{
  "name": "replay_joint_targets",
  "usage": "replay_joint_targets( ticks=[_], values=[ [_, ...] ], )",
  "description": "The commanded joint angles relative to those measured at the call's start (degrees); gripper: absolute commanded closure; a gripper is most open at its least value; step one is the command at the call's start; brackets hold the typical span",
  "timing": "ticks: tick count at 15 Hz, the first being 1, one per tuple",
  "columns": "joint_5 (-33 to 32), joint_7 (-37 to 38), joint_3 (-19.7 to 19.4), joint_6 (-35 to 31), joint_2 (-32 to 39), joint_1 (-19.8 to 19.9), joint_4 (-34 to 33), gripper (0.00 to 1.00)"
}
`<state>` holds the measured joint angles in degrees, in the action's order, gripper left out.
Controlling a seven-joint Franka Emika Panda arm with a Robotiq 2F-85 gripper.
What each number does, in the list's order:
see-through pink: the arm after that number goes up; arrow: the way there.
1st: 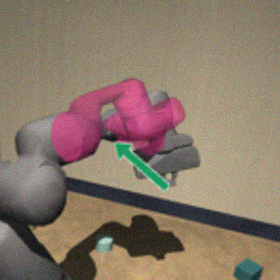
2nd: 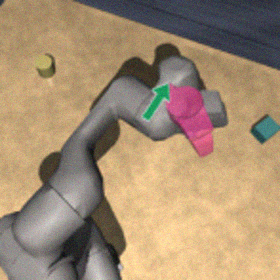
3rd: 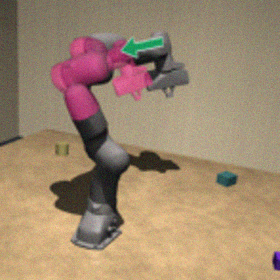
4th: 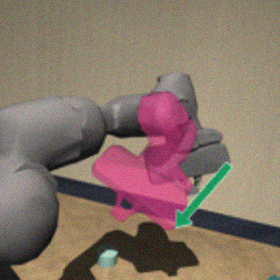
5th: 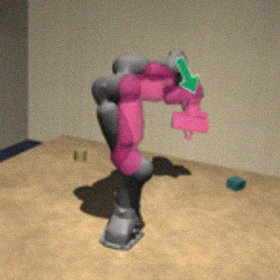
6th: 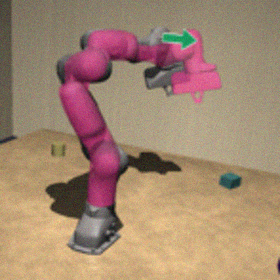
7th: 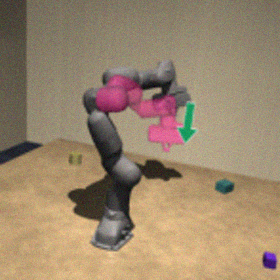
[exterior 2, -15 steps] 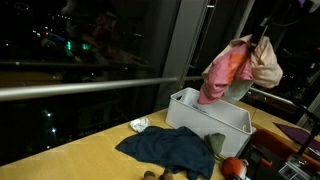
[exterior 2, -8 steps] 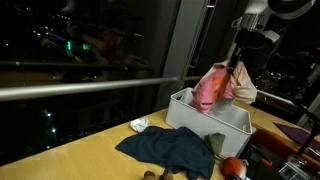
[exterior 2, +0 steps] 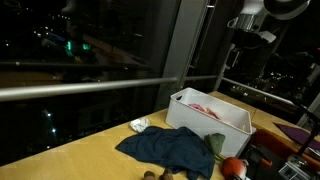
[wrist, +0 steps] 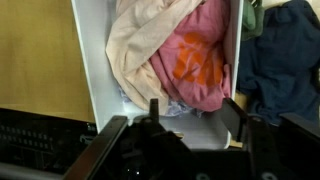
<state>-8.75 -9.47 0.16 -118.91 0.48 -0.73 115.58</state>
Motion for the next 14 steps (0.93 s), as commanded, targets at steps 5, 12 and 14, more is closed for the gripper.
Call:
replay_joint_targets(
  ticks=[5, 12, 14],
  values=[
    [2.4, 6.3, 6.6, -4.2, 6.6, -6.3, -2.7, 0.0],
    [2.8, 10.4, 9.8, -11.3, 19.8, -11.4, -6.6, 0.0],
    [2.7, 10.5, 10.0, -11.9, 24.1, -12.5, -8.4, 0.0]
  ],
)
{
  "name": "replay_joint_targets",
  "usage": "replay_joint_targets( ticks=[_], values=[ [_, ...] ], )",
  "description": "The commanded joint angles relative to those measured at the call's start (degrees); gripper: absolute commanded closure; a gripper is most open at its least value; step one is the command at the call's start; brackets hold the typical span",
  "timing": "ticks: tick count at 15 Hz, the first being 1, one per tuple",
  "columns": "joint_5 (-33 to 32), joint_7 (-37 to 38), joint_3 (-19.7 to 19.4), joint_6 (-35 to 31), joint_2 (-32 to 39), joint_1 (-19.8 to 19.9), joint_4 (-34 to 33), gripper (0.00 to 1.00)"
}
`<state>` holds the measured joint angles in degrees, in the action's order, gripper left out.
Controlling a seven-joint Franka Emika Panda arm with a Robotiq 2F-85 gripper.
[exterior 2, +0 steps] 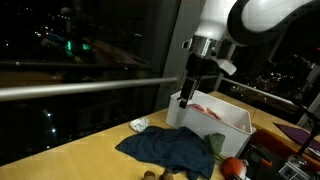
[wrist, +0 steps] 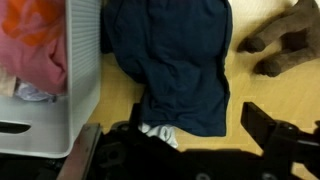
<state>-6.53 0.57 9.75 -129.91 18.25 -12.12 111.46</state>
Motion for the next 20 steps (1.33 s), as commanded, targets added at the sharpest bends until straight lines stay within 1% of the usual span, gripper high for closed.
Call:
replay_joint_targets(
  ticks=[1, 4, 7, 10, 14, 17, 20],
  values=[
    [0.5, 0.4, 0.4, -1.2, 8.5, -1.6, -5.4, 0.0],
    [-0.1, 0.8, -0.2, -0.8, 14.7, -3.0, -8.6, 0.0],
    [-0.3, 0.8, -0.7, -0.2, 19.0, -3.7, -10.3, 0.0],
    [-0.9, 1.3, -1.7, 0.1, 20.9, -4.0, -10.1, 0.0],
    [-0.5, 1.6, -2.6, -2.2, 20.3, -2.9, -6.5, 0.0],
    [-0.6, 2.6, -3.2, -2.9, 22.6, -3.2, -6.2, 0.0],
    [-0.3, 3.5, -3.0, -3.8, 26.7, -3.8, -7.6, 0.0]
  ],
)
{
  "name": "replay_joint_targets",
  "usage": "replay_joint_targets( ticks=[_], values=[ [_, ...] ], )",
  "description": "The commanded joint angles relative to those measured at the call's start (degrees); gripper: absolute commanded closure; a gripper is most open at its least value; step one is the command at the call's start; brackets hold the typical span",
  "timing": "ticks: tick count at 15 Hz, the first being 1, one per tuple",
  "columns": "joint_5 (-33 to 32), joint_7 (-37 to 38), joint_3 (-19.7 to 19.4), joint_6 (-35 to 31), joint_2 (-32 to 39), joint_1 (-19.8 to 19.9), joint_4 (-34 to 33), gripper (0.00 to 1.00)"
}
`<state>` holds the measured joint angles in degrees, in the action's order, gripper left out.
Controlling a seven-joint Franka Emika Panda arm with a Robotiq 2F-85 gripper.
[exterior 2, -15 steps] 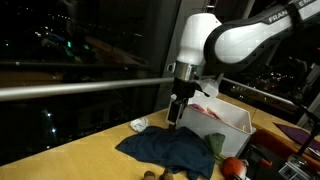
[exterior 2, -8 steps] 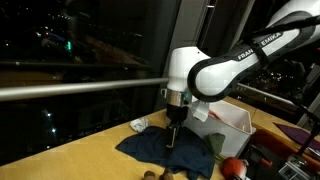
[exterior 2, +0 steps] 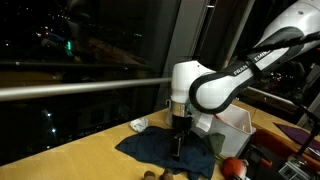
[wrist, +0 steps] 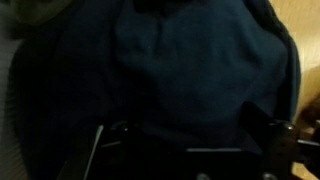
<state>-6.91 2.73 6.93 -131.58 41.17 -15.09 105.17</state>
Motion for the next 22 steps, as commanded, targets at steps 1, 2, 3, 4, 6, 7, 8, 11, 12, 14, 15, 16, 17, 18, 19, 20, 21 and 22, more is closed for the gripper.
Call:
replay_joint_targets(
  ticks=[1, 2, 3, 4, 6, 7, 8, 11, 12, 14, 15, 16, 17, 18, 19, 20, 21, 22],
  values=[
    [0.3, 1.4, -0.1, -2.6, 5.0, -0.9, -1.7, 0.0],
    [0.4, 1.6, 0.0, -3.2, 6.1, -1.0, -2.1, 0.0],
    [0.5, 1.7, 0.1, -3.2, 6.9, -1.2, -2.6, 0.0],
    [0.5, 1.7, 0.2, -3.5, 7.3, -1.3, -2.8, 0.25],
    [0.4, 2.0, 0.2, -3.4, 7.7, -1.8, -3.4, 0.34],
    [0.4, 2.2, 0.3, -3.1, 7.4, -2.1, -3.6, 0.41],
    [0.3, 2.3, 0.3, -2.9, 7.2, -2.3, -3.8, 0.5],
    [0.3, 3.0, 0.2, -2.6, 6.4, -3.0, -4.0, 0.72],
    [0.3, 3.2, 0.2, -2.6, 6.1, -3.1, -3.9, 0.79],
    [0.3, 3.5, 0.1, -2.7, 5.5, -3.2, -3.7, 0.93],
    [0.2, 3.8, 0.0, -2.7, 4.7, -3.3, -3.2, 0.98],
    [-0.1, 4.2, -0.2, -2.5, 3.6, -3.4, -2.6, 0.97],
    [-0.3, 4.8, -0.4, -2.4, 1.9, -3.6, -1.7, 0.96],
    [-0.6, 5.4, -0.6, -2.3, -0.3, -3.8, -0.5, 0.99],
    [-1.1, 6.2, -0.9, -2.4, -3.1, -4.0, 1.3, 0.99],
    [-1.9, 7.3, -1.4, -2.7, -6.7, -4.3, 3.7, 0.98],
    [-2.5, 8.3, -1.6, -4.1, -9.7, -4.4, 6.1, 0.97],
    [-3.5, 9.9, -2.2, -6.4, -12.6, -4.8, 8.8, 0.97]
  ],
)
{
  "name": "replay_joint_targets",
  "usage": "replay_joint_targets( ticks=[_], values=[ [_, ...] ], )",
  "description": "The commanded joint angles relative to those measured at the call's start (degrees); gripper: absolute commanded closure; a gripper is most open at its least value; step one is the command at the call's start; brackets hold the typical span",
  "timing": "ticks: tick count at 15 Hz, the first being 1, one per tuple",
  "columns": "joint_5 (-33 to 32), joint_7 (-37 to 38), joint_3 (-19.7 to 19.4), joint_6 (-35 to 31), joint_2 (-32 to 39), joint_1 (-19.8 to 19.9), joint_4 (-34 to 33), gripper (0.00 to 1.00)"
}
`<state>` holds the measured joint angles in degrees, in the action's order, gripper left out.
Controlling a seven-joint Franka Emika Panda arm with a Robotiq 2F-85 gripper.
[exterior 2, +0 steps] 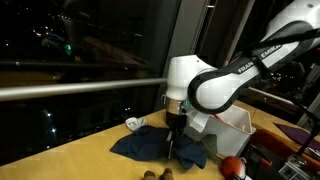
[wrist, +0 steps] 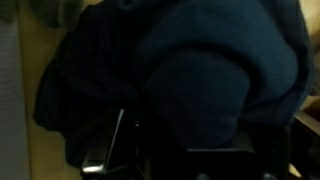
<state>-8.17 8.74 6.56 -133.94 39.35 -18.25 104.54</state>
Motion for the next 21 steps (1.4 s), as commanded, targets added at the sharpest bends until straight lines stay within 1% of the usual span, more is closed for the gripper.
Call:
replay_joint_targets(
  ticks=[1, 4, 6, 8, 10, 13, 15, 17, 19, 21],
  values=[
    [-3.3, 5.5, -2.2, -5.6, -14.1, -1.9, 11.8, 0.97],
    [-7.5, 11.9, -3.9, -8.4, -24.0, -2.3, 18.7, 0.97],
    [-10.2, 15.4, -4.5, -8.5, -30.7, -1.4, 22.9, 0.97],
    [-12.4, 17.6, -4.3, -7.5, -37.4, 0.5, 26.7, 0.97],
    [-13.3, 18.2, -3.6, -6.5, -44.0, 3.3, 29.8, 0.97],
    [-12.7, 15.8, -2.7, -3.2, -53.0, 8.1, 32.1, 0.97],
    [-11.7, 12.9, -2.8, 1.1, -57.7, 11.4, 31.1, 0.97],
    [-10.8, 8.3, -3.8, 5.7, -60.9, 14.4, 28.3, 0.97],
    [-10.5, 4.2, -4.7, 8.9, -61.7, 17.1, 24.5, 0.97],
    [-10.3, 0.7, -5.5, 10.8, -61.1, 19.0, 20.5, 0.97]
  ],
)
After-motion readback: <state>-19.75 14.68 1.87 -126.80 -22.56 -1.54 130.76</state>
